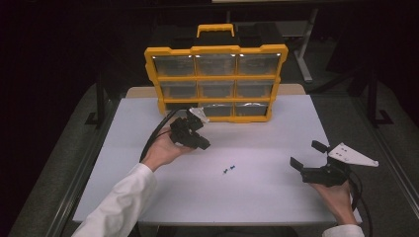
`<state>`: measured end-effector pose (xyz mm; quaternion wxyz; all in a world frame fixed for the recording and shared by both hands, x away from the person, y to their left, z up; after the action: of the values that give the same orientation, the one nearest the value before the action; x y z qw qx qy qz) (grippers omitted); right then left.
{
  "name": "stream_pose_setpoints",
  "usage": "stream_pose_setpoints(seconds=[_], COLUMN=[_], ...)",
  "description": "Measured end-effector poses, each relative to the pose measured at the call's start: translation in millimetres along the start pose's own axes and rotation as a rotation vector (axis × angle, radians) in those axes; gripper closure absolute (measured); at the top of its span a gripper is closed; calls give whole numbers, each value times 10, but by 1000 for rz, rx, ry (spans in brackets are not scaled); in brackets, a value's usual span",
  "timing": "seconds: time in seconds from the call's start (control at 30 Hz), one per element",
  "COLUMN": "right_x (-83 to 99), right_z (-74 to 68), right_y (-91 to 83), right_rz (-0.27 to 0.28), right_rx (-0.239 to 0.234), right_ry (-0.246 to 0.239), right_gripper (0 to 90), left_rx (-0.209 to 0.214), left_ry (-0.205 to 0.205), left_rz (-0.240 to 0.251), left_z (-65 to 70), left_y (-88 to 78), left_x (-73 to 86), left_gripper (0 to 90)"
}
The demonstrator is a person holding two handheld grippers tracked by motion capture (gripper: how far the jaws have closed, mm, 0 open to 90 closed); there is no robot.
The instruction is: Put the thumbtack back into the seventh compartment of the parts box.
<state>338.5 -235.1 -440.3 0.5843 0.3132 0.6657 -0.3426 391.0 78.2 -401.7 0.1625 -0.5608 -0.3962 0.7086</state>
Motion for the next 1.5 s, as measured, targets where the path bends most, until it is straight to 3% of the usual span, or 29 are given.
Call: stream_pose_setpoints(seconds=[0.4, 0.77, 0.97, 1.2, 1.5], right_x=[8, 9, 10, 19, 16], right_z=[4, 10, 11, 25, 40], right_y=[1, -1, -1, -4, -13], right_rz=[-2, -2, -3, -14, -13], right_rx=[3, 5, 6, 16, 24], right_ry=[-5, -4, -4, -6, -2], right_gripper=[0, 0, 0, 0, 0], left_rx=[-42, -106, -130, -176, -193], left_ry=[25, 4, -14, -80, -114], left_rz=[-22, 7, 19, 2, 0], left_z=[-118, -434, -632, -876, -986], left_y=[-293, -568, -602, -543, -522], left_x=[-154, -245, -191, -75, -25], left_gripper=[840, 841, 840, 840, 840])
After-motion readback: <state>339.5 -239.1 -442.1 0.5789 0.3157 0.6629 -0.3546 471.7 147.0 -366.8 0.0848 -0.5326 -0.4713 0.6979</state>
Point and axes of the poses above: each handheld gripper's, and its own axes: y roughly forward along the jaws, x roughly out of its underside, z roughly to its right, the point moved 9 cm from there along y, roughly forward along the jaws, and after that the axes turned 10 degrees about z, right-handed, at the moved point
